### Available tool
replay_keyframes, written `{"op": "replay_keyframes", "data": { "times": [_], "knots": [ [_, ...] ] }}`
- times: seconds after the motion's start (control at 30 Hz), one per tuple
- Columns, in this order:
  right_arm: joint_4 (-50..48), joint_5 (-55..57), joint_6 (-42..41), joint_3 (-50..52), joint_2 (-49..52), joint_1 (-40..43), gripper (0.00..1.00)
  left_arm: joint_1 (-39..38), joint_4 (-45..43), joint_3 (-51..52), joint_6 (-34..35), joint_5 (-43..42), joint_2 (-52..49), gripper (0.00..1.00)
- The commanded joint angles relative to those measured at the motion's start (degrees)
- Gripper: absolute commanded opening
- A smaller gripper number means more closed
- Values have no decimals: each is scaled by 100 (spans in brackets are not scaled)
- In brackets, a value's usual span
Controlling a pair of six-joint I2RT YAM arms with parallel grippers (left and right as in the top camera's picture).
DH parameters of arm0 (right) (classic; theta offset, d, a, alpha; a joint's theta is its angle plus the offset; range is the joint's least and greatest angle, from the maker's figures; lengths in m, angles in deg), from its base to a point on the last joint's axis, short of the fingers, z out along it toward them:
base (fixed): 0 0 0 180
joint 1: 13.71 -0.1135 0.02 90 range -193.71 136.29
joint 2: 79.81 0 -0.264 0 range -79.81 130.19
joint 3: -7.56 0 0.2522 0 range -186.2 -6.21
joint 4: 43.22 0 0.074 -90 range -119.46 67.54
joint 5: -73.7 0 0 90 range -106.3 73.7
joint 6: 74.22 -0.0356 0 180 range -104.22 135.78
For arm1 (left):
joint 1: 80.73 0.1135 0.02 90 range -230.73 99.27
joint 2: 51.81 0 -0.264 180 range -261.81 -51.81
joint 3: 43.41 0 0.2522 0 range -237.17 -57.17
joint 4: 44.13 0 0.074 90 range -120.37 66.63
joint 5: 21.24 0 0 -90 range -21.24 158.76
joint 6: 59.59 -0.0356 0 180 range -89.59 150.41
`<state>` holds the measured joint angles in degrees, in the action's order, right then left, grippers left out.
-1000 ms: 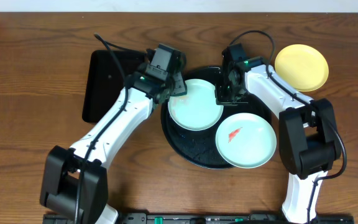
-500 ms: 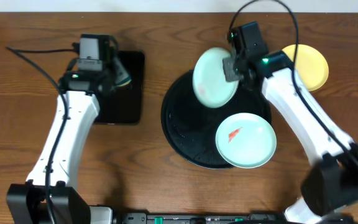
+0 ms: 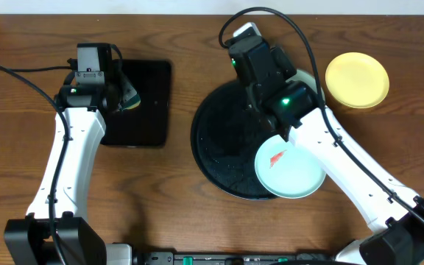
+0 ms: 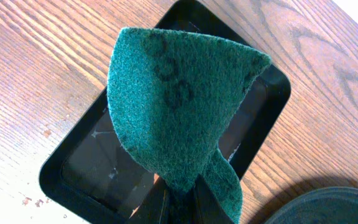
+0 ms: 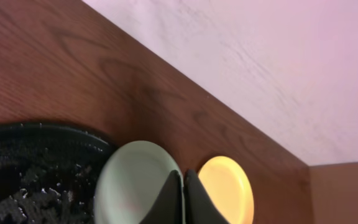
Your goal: Clean dirty plates on tray and stack at the side
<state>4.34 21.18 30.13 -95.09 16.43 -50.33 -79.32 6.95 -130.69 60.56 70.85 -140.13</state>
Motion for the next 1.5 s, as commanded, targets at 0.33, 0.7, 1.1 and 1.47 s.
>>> {"op": "replay_keyframes", "data": {
  "times": [0.33,0.7,1.1,1.47],
  "knots": [
    [1276,-1482,-2994,-55,-31,1641,49,17,42,55,-55,74,-4,8],
    [1700,-4138,-3407,31,402,4028,74,17,44,55,-52,74,-4,8],
    [1694,-4498,-4299,280,1742,3989,79,17,42,55,-55,74,-4,7],
    [1554,-4116,-4579,286,2048,3980,75,17,35,55,-52,74,-4,8]
  ]
}}
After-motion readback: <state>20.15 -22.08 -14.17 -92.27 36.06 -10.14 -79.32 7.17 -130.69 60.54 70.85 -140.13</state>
